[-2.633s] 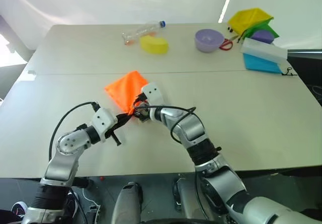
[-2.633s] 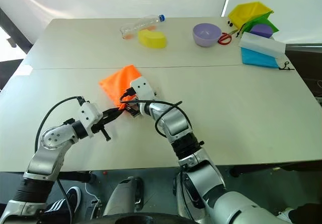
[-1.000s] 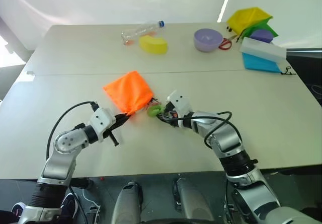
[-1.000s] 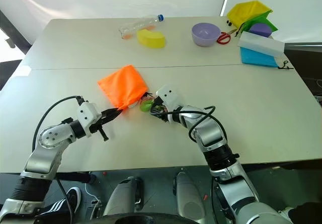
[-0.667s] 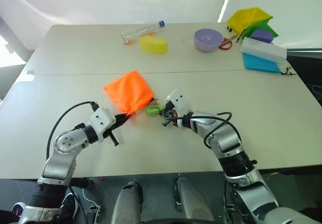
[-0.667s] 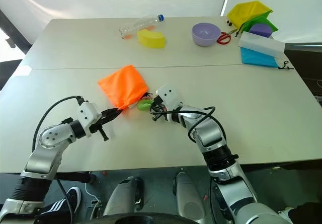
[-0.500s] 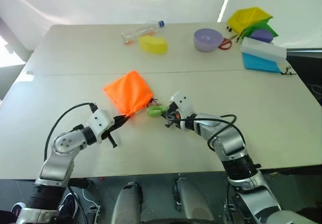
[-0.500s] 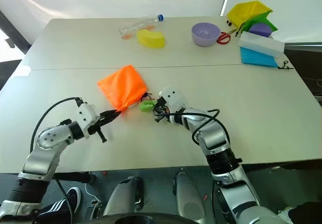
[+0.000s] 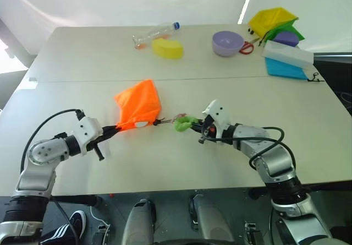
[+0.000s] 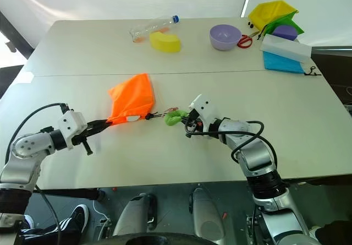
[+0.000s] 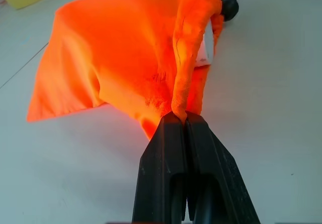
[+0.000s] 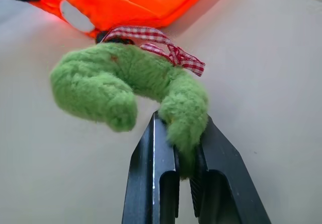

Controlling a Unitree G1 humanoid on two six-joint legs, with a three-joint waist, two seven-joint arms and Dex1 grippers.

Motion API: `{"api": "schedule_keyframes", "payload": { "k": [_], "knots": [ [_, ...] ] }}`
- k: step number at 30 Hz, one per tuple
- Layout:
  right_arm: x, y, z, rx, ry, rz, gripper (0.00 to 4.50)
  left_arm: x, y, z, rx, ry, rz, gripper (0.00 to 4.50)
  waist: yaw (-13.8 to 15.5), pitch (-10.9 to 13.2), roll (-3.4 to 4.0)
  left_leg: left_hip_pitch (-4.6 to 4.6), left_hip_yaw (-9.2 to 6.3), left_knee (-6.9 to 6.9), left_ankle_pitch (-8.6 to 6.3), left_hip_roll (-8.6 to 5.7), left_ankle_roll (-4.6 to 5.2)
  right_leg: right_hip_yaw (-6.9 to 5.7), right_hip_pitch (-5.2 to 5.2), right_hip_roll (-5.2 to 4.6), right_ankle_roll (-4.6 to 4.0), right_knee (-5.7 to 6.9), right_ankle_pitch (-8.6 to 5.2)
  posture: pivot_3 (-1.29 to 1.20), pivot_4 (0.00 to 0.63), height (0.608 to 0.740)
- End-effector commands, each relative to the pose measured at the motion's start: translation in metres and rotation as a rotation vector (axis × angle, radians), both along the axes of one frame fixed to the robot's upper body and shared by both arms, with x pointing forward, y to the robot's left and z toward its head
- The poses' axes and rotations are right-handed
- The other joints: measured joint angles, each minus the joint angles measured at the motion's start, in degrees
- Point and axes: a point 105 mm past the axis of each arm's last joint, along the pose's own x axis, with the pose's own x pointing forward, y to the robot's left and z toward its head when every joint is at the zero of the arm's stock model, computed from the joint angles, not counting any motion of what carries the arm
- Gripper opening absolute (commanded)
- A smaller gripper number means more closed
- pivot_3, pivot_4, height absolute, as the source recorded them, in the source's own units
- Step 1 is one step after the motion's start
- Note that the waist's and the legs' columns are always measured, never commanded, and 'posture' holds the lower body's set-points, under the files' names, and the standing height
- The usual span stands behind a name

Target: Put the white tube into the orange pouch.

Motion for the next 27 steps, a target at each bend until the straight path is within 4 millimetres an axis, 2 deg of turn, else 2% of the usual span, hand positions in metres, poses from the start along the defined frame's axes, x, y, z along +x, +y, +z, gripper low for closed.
{"api": "schedule_keyframes", "payload": {
  "k": [1, 4, 8, 11, 20, 27],
  "knots": [
    [-0.003, -0.002, 0.011, -0.008, -0.065, 0.027, 0.07, 0.001, -0.009, 0.004, -0.048, 0.018, -0.035, 0.00, 0.06, 0.00, 0.00, 0.00, 0.00, 0.00, 0.00, 0.00, 0.00, 0.00, 0.00, 0.00, 0.00, 0.00, 0.00, 0.00, 0.150, 0.740],
    [-0.003, 0.001, 0.012, 0.004, -0.064, 0.030, 0.00, -0.003, -0.023, 0.003, -0.097, 0.067, -0.105, 0.84, 0.07, -0.01, -0.02, 0.00, 0.00, 0.04, 0.00, 0.00, 0.00, 0.00, 0.01, 0.00, 0.01, 0.02, 0.00, 0.00, 0.150, 0.740],
    [-0.010, 0.009, 0.013, 0.020, -0.056, 0.068, 0.00, -0.003, -0.028, 0.006, -0.079, 0.066, -0.147, 2.91, 0.03, -0.01, -0.01, 0.00, -0.02, 0.05, 0.00, 0.00, 0.00, 0.00, 0.01, 0.02, 0.00, 0.05, 0.01, 0.00, 0.150, 0.740],
    [-0.007, 0.006, 0.011, 0.014, -0.056, 0.040, 0.00, 0.001, -0.023, 0.013, -0.070, 0.057, -0.155, 4.45, 0.09, -0.01, -0.01, 0.00, -0.04, 0.05, 0.00, 0.00, 0.00, -0.01, 0.00, 0.05, 0.00, 0.07, 0.01, 0.00, 0.150, 0.740],
    [0.011, -0.018, 0.015, -0.002, -0.080, -0.057, 0.00, 0.021, -0.024, 0.050, -0.088, -0.006, -0.199, 4.45, 0.31, -0.01, -0.02, 0.00, -0.01, 0.10, 0.00, -0.02, 0.01, 0.00, 0.05, 0.04, 0.02, 0.06, 0.01, 0.00, 0.150, 0.740],
    [0.019, -0.021, 0.009, -0.018, -0.076, -0.095, 0.00, 0.038, -0.047, 0.059, -0.045, -0.021, -0.322, 4.45, 0.38, -0.01, -0.02, 0.00, -0.01, 0.11, 0.01, -0.03, 0.01, 0.00, 0.05, 0.08, 0.03, 0.08, 0.01, 0.00, 0.150, 0.740]
  ]
}}
